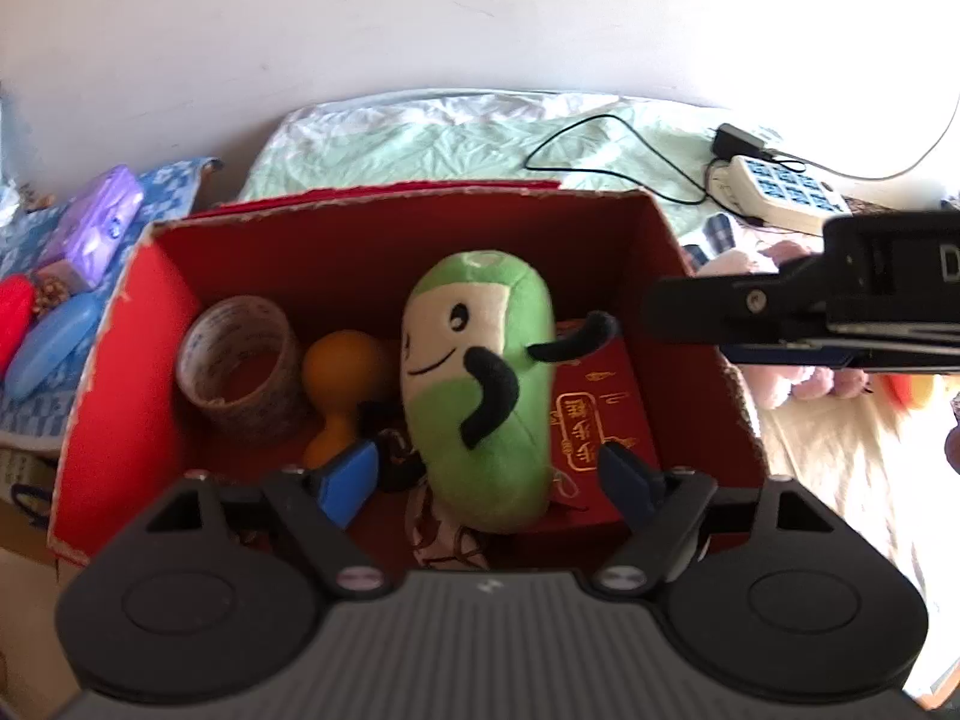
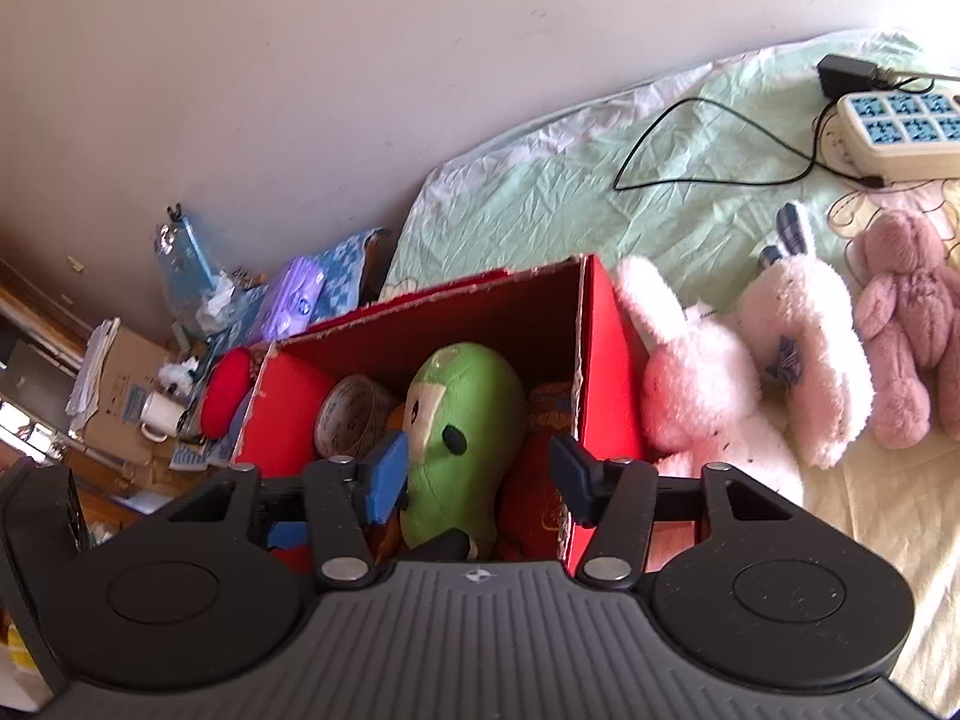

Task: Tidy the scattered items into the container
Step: 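Move the right gripper back to the yellow tiger plush on the bed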

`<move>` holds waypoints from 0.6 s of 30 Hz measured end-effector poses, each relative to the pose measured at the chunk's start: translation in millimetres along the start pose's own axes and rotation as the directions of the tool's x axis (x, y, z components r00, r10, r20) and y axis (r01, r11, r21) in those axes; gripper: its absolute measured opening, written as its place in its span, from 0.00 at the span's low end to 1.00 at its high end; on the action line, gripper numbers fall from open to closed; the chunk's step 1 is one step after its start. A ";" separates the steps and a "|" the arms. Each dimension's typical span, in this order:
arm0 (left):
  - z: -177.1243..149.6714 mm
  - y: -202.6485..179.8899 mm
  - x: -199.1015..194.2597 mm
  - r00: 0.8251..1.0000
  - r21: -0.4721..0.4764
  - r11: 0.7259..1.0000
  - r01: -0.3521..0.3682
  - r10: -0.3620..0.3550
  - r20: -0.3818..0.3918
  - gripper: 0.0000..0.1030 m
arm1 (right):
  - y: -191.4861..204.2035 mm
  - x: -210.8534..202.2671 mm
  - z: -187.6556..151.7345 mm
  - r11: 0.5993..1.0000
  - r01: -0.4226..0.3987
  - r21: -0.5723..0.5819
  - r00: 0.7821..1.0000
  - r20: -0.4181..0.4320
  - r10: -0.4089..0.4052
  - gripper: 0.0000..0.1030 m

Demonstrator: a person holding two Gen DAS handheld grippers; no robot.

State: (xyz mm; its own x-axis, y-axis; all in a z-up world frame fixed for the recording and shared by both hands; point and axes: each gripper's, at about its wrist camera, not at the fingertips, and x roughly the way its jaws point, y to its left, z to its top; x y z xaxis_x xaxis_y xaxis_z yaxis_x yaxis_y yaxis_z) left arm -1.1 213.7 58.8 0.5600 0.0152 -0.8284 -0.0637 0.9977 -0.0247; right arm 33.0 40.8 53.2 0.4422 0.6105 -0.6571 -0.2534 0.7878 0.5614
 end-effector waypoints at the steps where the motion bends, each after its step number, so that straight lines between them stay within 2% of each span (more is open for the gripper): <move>1: -0.8 -0.9 0.3 1.000 -0.009 1.000 -0.010 0.010 -0.002 0.77 | -0.8 0.8 -0.2 1.000 -0.006 -0.003 1.000 -0.010 0.006 0.50; 9: -4.1 -1.4 2.9 0.998 -0.040 0.998 -0.051 0.050 -0.023 0.72 | 0.3 6.2 -4.4 1.000 -0.012 -0.023 0.999 -0.052 0.011 0.40; 15: -5.3 4.6 5.8 0.998 -0.038 0.998 -0.045 0.043 -0.035 0.72 | 1.4 9.5 -8.5 1.000 0.019 -0.021 0.998 -0.054 -0.020 0.39; 18: -4.9 7.3 6.8 0.999 -0.024 0.999 -0.031 0.031 -0.036 0.73 | -0.4 9.3 -11.0 1.000 0.031 -0.004 0.998 -0.047 -0.031 0.36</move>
State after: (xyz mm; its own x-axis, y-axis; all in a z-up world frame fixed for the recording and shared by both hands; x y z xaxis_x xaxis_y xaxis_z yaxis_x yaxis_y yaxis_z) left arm -1.8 220.8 50.2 0.5275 0.0433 -0.8485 -0.1007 0.9949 -0.0118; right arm 27.8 47.1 41.3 0.4088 0.5892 -0.6970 -0.2435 0.8064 0.5389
